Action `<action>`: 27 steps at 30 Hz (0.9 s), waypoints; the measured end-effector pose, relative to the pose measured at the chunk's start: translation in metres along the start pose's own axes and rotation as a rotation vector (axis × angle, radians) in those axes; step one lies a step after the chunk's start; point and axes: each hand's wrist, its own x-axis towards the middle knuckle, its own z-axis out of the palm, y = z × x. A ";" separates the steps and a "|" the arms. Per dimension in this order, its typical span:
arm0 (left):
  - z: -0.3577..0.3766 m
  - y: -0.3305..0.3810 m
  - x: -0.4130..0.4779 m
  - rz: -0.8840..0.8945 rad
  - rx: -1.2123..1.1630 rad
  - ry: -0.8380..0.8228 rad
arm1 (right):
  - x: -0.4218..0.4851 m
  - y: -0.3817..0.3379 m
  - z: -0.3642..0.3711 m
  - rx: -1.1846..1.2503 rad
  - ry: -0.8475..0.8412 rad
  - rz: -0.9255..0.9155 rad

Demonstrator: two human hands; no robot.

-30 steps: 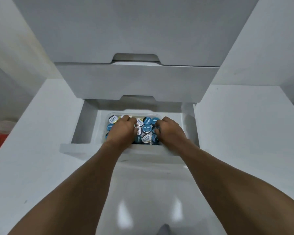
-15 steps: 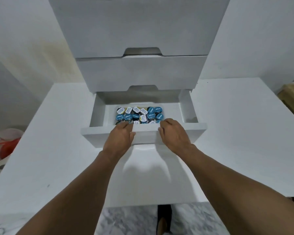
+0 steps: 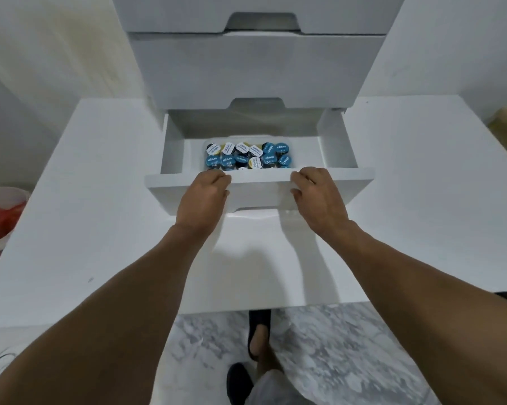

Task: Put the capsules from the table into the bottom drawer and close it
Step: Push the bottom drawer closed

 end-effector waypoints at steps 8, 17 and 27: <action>0.009 -0.010 0.004 0.072 0.037 0.088 | 0.006 0.003 0.013 0.074 0.184 -0.010; 0.005 -0.017 0.019 0.079 0.033 0.093 | 0.025 0.012 0.016 0.076 0.133 -0.030; 0.018 -0.035 0.076 0.085 0.033 0.143 | 0.082 0.037 0.029 0.085 0.210 -0.083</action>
